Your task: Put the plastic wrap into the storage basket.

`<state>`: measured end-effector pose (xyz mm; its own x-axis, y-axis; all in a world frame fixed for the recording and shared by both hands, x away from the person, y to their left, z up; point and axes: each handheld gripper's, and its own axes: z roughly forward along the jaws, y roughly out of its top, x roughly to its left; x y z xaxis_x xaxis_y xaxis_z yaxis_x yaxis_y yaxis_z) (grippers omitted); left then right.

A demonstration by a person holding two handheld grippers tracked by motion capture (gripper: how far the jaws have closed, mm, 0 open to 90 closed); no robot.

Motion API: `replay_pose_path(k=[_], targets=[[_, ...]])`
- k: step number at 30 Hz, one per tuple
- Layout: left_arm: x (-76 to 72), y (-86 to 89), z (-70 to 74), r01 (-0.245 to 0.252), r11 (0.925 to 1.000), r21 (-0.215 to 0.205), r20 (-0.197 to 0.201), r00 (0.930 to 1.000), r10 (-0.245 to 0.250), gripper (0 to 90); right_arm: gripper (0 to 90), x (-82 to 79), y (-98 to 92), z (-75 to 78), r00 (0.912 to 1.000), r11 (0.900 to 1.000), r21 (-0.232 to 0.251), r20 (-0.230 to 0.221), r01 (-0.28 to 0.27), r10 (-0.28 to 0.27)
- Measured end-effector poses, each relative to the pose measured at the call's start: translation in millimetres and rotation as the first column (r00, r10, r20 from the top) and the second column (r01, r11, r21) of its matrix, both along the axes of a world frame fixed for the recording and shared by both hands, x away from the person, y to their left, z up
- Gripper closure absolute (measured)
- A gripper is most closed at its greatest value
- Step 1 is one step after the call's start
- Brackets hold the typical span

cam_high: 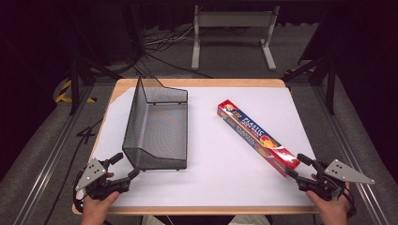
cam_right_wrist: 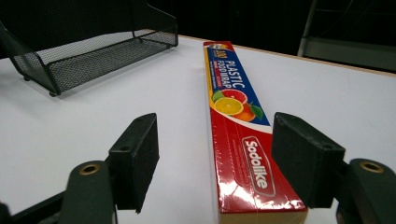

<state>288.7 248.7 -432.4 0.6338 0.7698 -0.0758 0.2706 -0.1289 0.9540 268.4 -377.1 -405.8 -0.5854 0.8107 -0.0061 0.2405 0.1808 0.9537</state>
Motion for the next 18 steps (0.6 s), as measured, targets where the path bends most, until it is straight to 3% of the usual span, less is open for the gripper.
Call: replay_pose_path(k=[3,11,13,18], targets=[[-1.5,0.7,0.4,-0.004,1.0000,0.001,-0.001,1.0000,0.004,20.0,28.6,5.2,4.7,8.3,0.9988,1.000,-0.012,-0.041,-0.028,0.028],[-3.4,2.9,0.0,-0.015,0.9999,0.007,-0.005,0.9999,0.015,19.9,30.1,33.0,16.3,28.7,0.9903,0.997,-0.021,-0.121,-0.071,0.068],[-3.0,2.9,-0.6,-0.014,0.9999,0.005,-0.008,0.9999,0.014,19.9,30.6,43.5,20.1,34.2,0.9854,0.996,-0.043,-0.157,-0.074,0.067],[-2.9,2.6,-0.6,-0.009,0.9999,0.006,-0.007,0.9999,0.009,19.9,33.6,64.0,29.1,45.8,0.9814,0.993,-0.092,-0.184,-0.074,0.056]])
